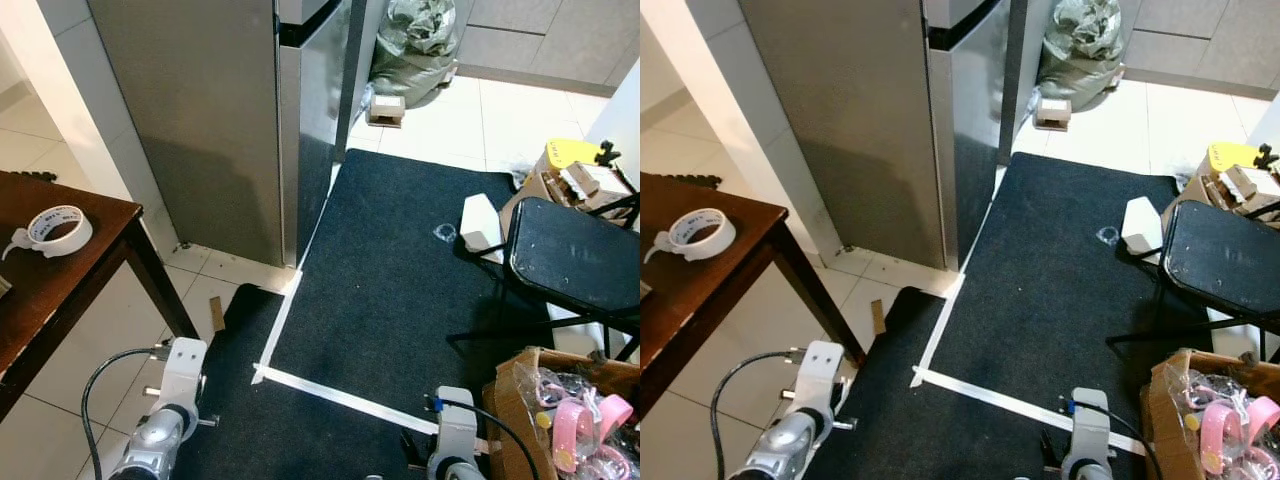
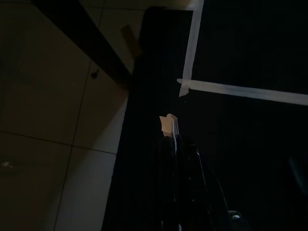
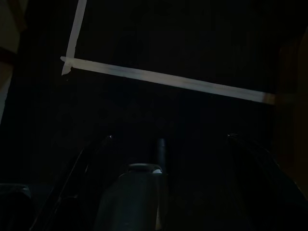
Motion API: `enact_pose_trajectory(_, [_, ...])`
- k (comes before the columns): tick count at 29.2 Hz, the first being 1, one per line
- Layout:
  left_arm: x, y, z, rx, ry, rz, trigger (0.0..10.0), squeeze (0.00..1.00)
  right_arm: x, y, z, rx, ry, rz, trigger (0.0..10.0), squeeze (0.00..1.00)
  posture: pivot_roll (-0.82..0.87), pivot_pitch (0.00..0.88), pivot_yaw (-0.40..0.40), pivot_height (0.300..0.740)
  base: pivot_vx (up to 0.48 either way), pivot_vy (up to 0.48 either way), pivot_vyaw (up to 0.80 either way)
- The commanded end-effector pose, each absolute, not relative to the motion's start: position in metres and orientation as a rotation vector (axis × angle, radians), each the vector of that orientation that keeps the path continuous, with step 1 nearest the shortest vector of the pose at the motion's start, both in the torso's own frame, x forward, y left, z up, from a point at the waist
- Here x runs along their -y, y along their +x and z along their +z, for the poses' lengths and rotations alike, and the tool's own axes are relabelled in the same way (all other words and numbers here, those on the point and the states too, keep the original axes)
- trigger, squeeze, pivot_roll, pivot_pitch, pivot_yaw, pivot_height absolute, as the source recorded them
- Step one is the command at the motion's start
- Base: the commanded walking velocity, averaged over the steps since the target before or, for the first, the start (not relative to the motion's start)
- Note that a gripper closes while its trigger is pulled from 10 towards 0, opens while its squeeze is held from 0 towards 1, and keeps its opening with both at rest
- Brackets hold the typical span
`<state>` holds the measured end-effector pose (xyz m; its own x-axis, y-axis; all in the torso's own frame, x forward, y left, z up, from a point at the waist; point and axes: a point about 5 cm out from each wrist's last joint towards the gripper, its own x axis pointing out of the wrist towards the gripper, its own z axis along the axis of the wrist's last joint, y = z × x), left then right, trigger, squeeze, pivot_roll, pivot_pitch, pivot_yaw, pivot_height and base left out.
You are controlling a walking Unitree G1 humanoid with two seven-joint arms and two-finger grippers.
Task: Picking trash to rubbish bin
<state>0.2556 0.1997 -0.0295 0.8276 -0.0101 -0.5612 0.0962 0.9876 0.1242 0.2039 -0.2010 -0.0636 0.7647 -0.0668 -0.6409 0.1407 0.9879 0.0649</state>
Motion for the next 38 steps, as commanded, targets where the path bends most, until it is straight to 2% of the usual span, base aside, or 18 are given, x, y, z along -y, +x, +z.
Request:
enact_pose_trajectory(1, [-0.201, 0.244, -0.040, -0.659, 0.159, -0.063, 10.0, 0.00, 0.199, 0.195, -0.070, -0.730, 0.131, -0.121, 10.0, 0.00, 0.02, 0.120, 0.022, 0.740, 0.000, 0.000, 0.00])
enact_pose_trajectory(7, [-0.207, 0.229, -0.050, -0.731, 0.144, -0.022, 10.0, 0.00, 0.196, 0.194, -0.072, -0.784, 0.087, -0.049, 10.0, 0.00, 0.02, 0.130, 0.002, 0.740, 0.000, 0.000, 0.00])
enact_pose_trajectory(8, [-0.211, 0.226, -0.052, -0.730, 0.110, 0.029, 10.0, 0.00, 0.195, 0.198, -0.070, -0.776, 0.077, -0.018, 10.0, 0.00, 0.01, 0.136, -0.018, 0.740, 0.000, 0.000, 0.00])
enact_pose_trajectory(26, [-0.211, 0.231, -0.046, -0.641, 0.062, 0.128, 10.0, 0.00, 0.187, 0.224, -0.055, -0.701, 0.049, 0.100, 10.0, 0.00, 0.02, 0.125, -0.093, 0.740, 0.000, 0.000, 0.00])
enact_pose_trajectory(34, [-0.207, 0.232, -0.045, -0.639, 0.103, 0.065, 10.0, 0.00, 0.188, 0.225, -0.054, -0.681, 0.098, 0.055, 10.0, 0.00, 0.04, 0.105, -0.043, 0.740, 0.000, 0.000, 0.00])
enact_pose_trajectory(38, [-0.202, 0.249, -0.034, -0.578, 0.091, 0.034, 10.0, 0.00, 0.185, 0.239, -0.042, -0.565, 0.181, 0.024, 10.0, 0.00, 0.03, 0.093, -0.011, 0.740, 0.000, 0.000, 0.00])
